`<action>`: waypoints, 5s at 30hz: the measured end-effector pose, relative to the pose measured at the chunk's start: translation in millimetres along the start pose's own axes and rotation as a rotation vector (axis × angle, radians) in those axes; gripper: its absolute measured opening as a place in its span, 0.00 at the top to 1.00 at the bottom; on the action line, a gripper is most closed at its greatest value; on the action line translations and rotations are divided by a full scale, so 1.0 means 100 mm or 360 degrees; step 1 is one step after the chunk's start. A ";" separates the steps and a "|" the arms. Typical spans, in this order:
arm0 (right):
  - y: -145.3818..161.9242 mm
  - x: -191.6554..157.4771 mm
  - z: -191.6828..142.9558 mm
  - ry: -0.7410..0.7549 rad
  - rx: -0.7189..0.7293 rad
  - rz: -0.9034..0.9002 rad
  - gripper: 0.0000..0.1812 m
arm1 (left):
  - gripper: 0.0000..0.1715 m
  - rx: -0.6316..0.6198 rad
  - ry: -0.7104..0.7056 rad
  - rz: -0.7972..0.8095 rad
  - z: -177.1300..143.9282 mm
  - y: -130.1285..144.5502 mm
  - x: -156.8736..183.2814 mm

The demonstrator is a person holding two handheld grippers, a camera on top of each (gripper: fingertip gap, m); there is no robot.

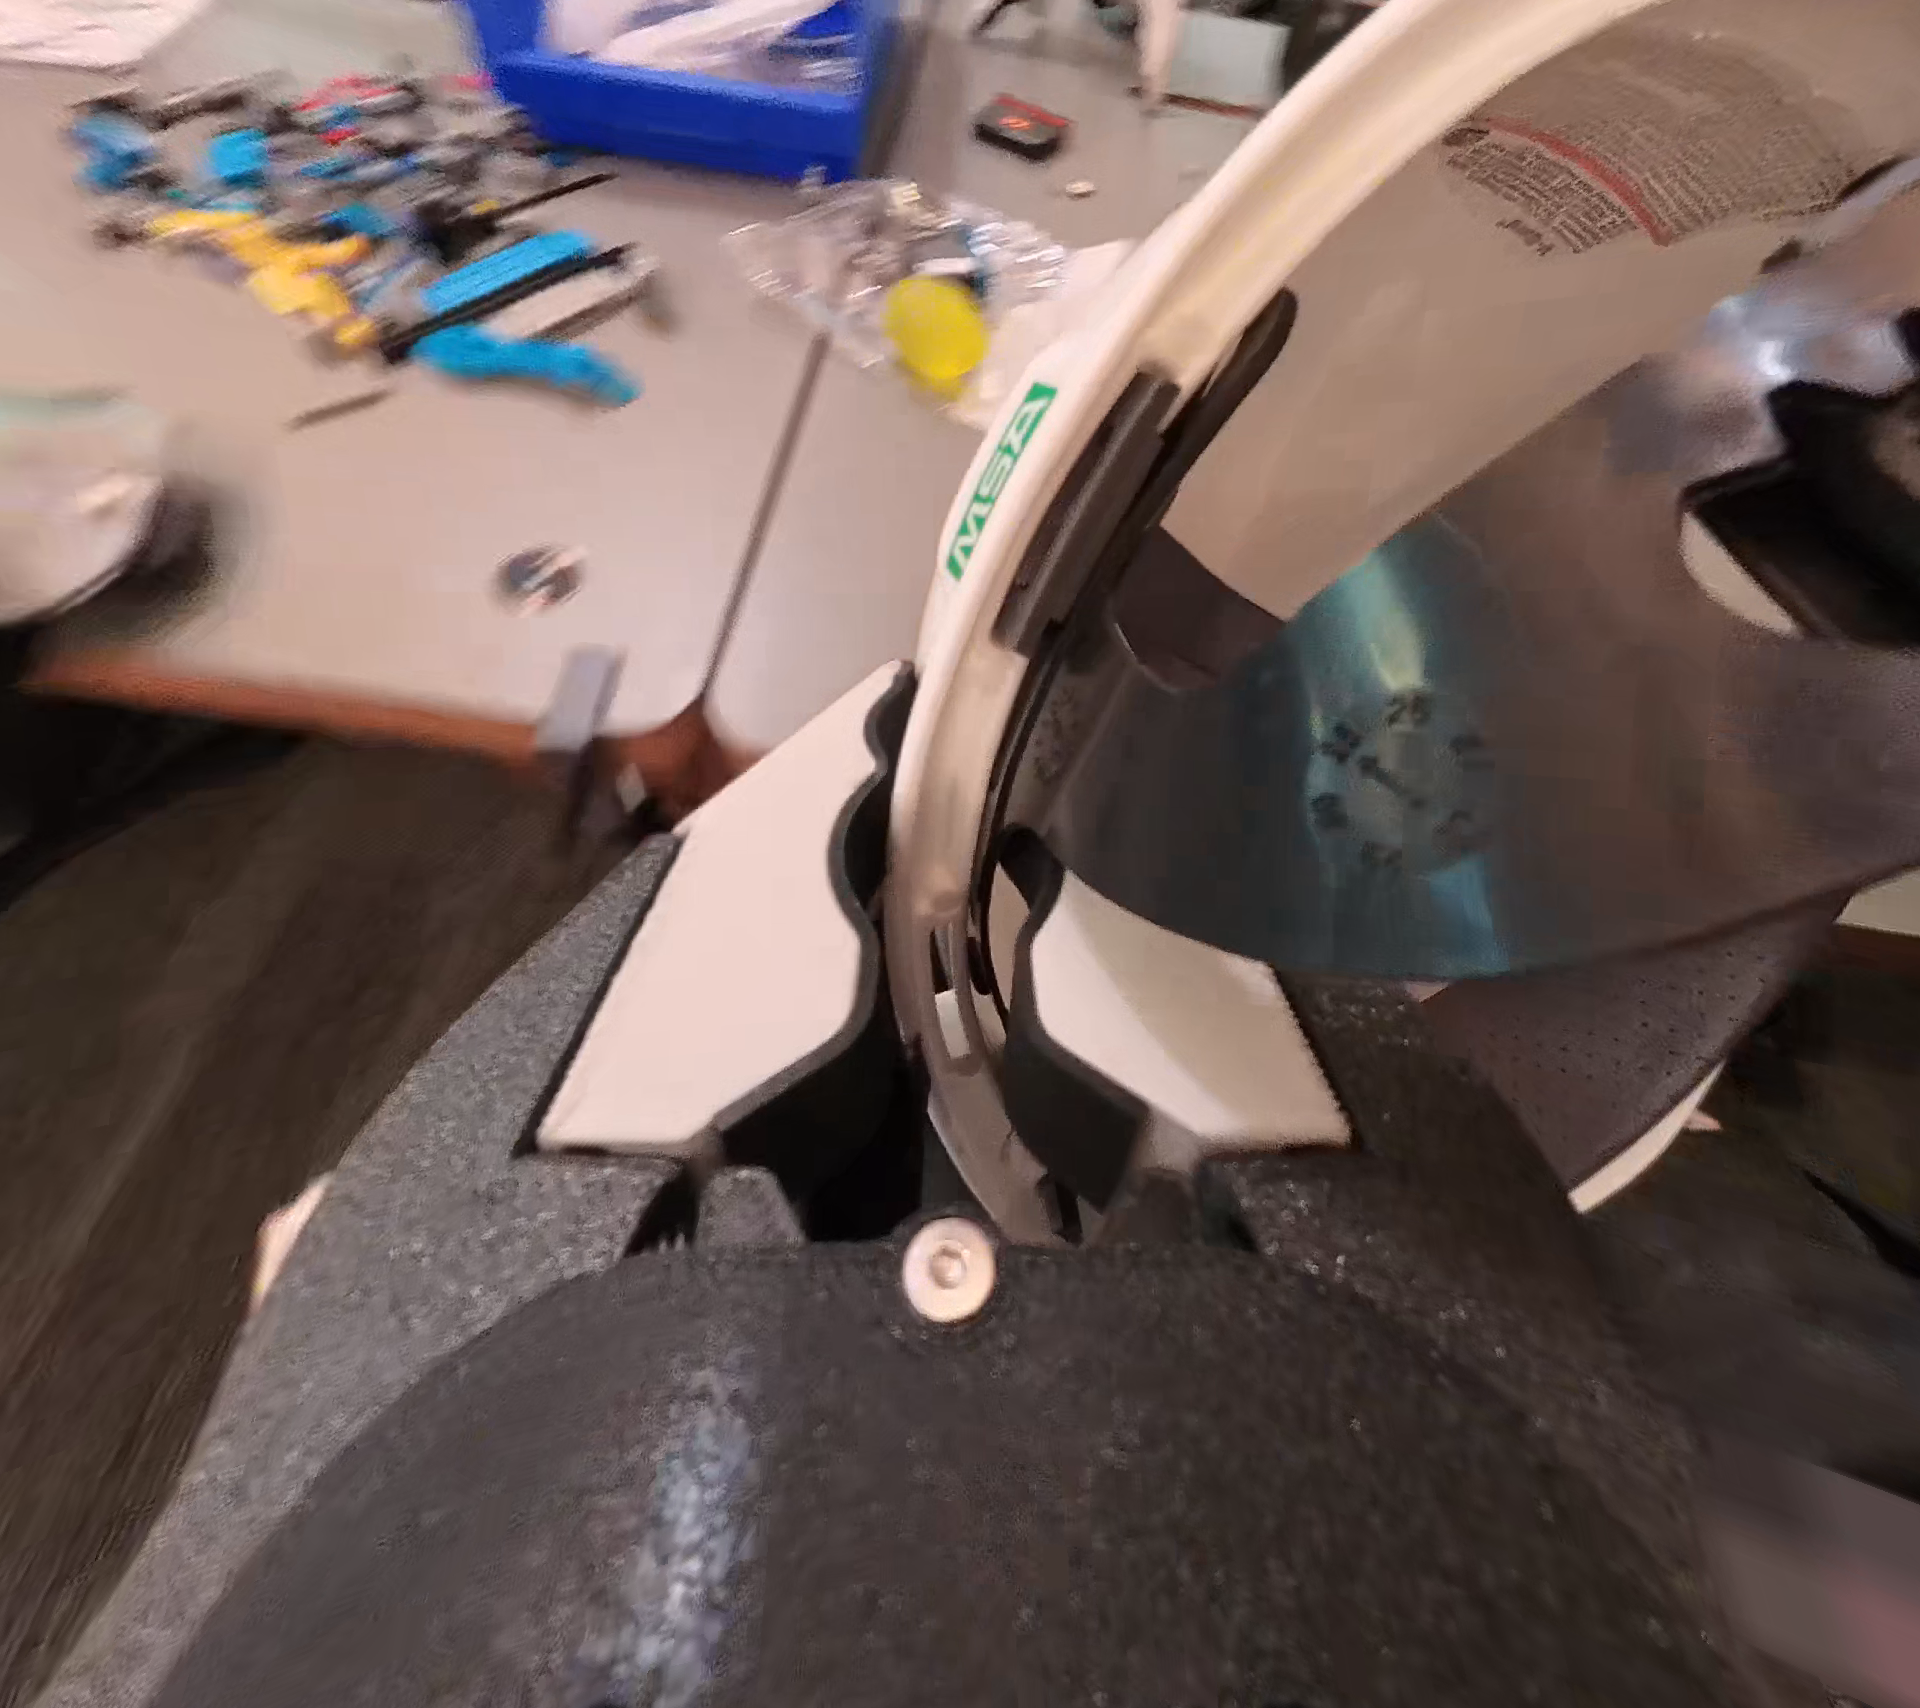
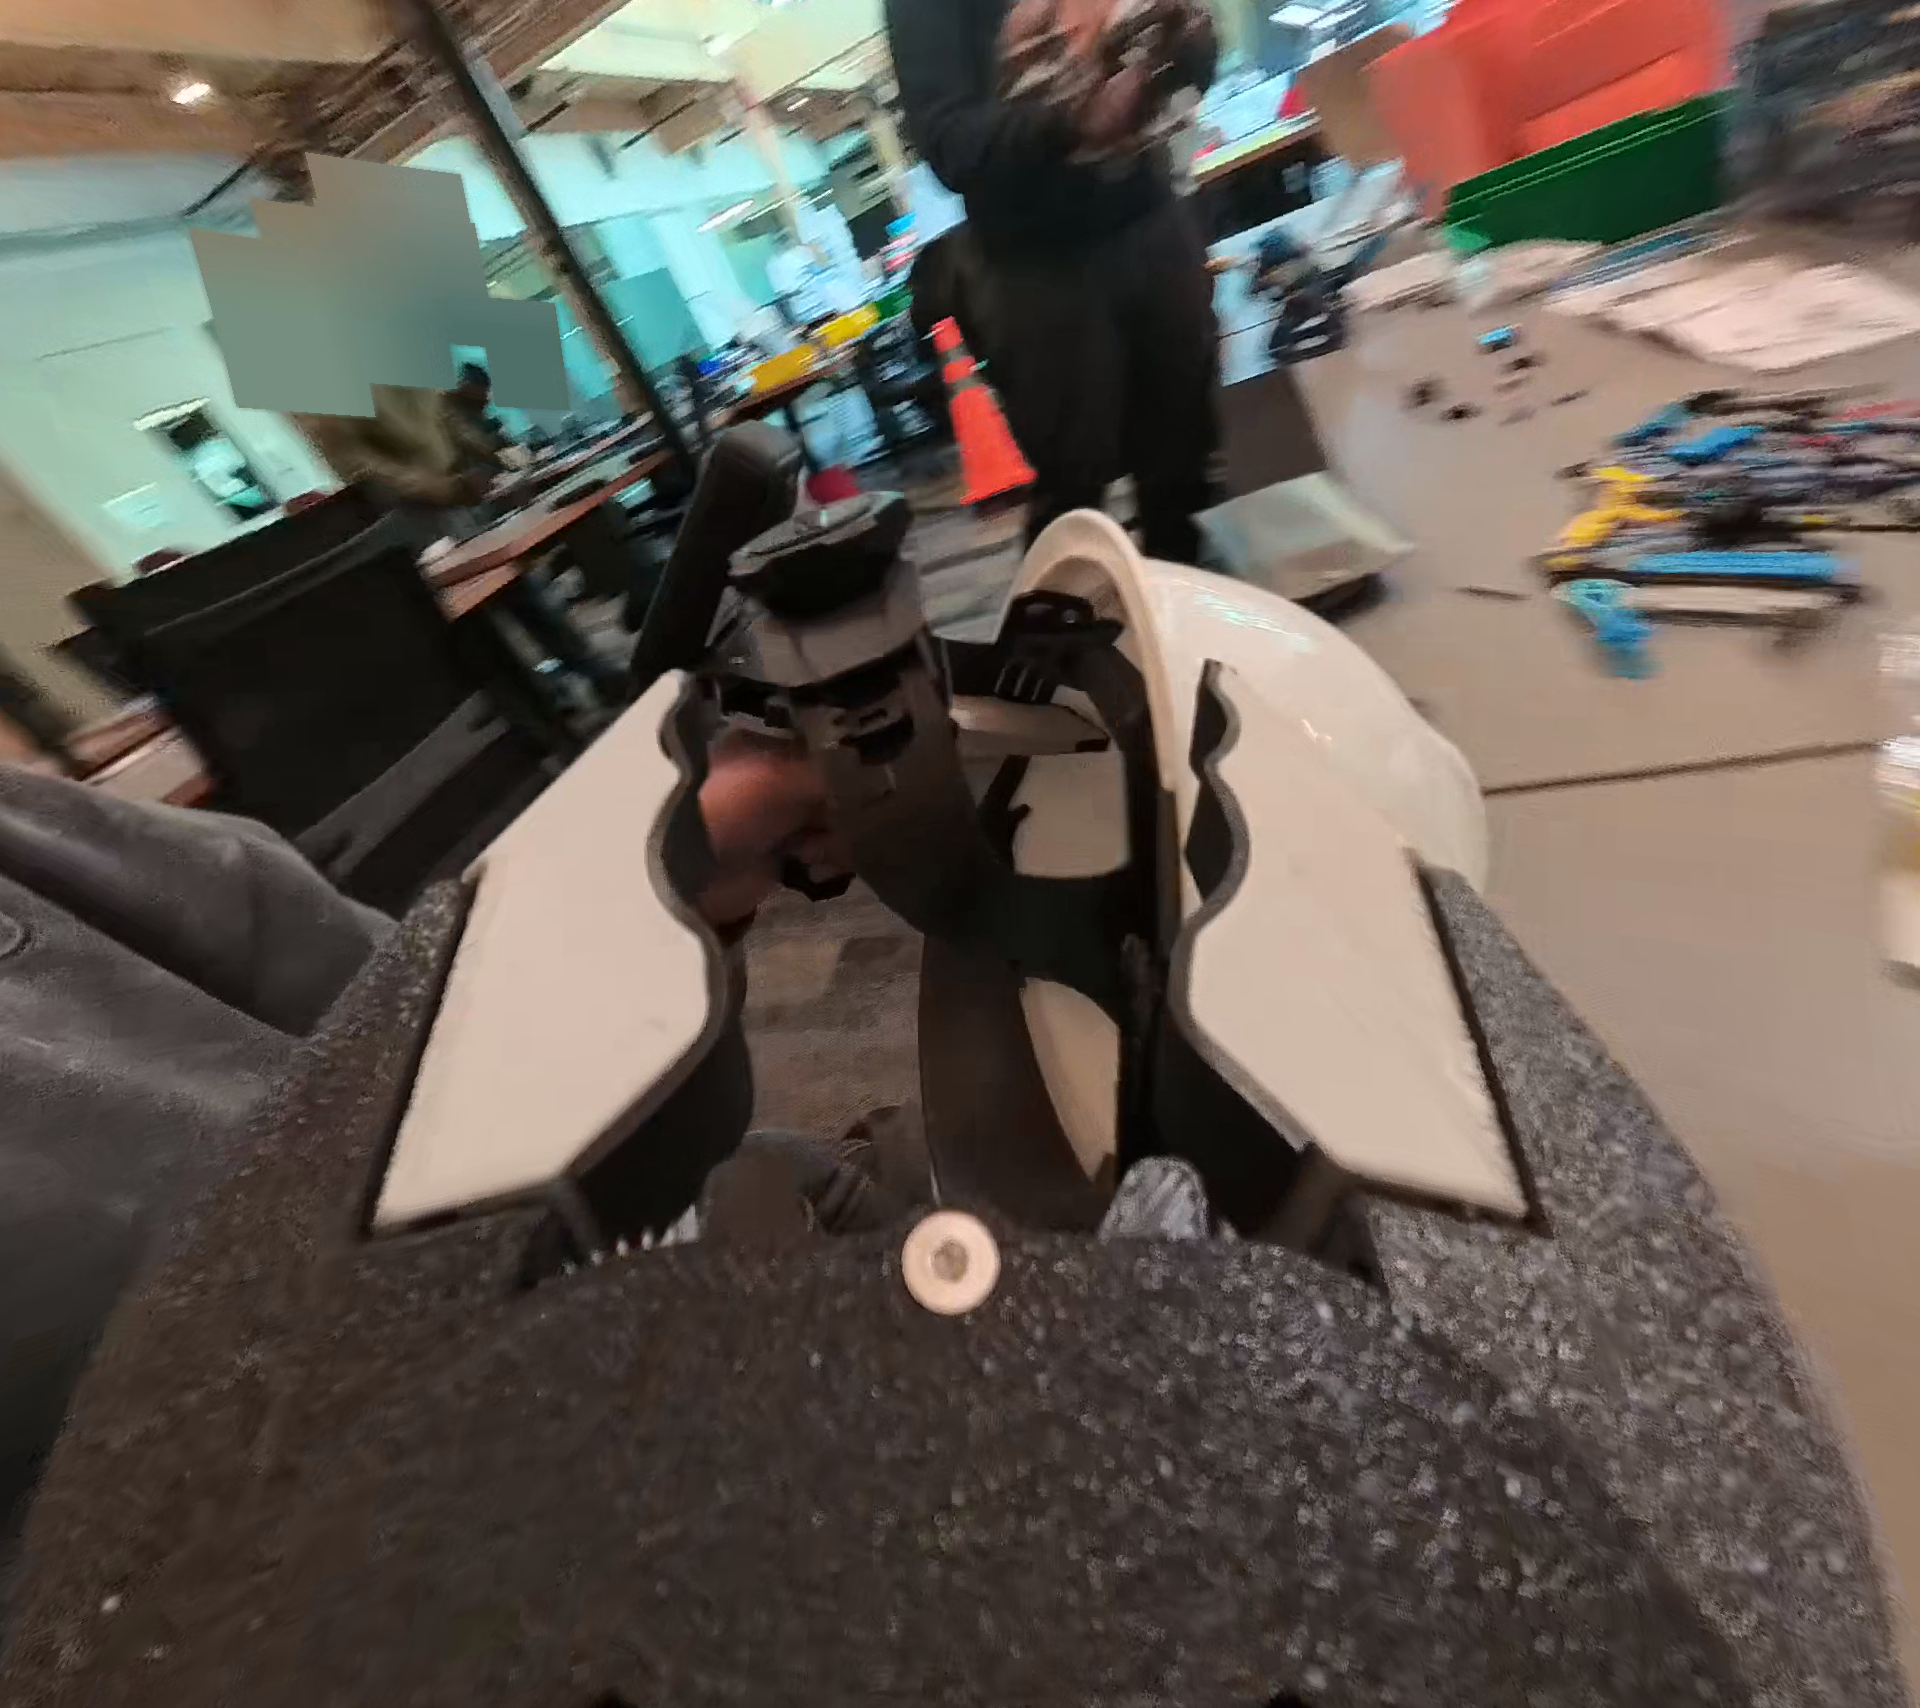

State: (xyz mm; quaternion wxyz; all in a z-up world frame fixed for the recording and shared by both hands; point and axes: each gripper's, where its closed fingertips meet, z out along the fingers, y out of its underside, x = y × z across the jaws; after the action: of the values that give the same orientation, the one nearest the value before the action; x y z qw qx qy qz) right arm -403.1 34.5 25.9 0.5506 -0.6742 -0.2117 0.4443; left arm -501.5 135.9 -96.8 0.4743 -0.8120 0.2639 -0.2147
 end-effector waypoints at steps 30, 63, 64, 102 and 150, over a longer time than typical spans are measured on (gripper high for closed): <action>2.06 -2.73 1.66 -0.1095 -0.0782 -0.0169 0.75 | 0.93 -0.0205 -0.0890 -0.0566 -3.15 2.67 -0.83; 1.25 -3.26 4.03 -0.1907 -0.1657 0.0458 0.64 | 0.94 -0.0285 -0.1451 -0.0989 -4.71 2.63 -2.25; 1.25 -3.43 4.11 -0.1961 -0.1796 0.0376 0.64 | 0.94 -0.0266 -0.1543 -0.1042 -4.96 2.56 -2.21; 1.20 -9.26 2.97 -0.3290 -0.4321 0.0571 0.18 | 0.93 -0.0494 -0.4449 -0.1681 -10.61 0.80 1.36; 3.11 -15.43 -4.67 -0.4698 -0.4179 0.0267 0.40 | 0.94 -0.0108 -0.5291 -0.1799 -14.72 3.17 9.73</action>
State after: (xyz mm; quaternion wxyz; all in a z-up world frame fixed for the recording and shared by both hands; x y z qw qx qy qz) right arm -873.2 -1514.9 301.1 0.7914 -0.2270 0.5387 -0.1790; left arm -706.7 -1576.9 392.7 -0.0748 0.1427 0.7426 -0.6500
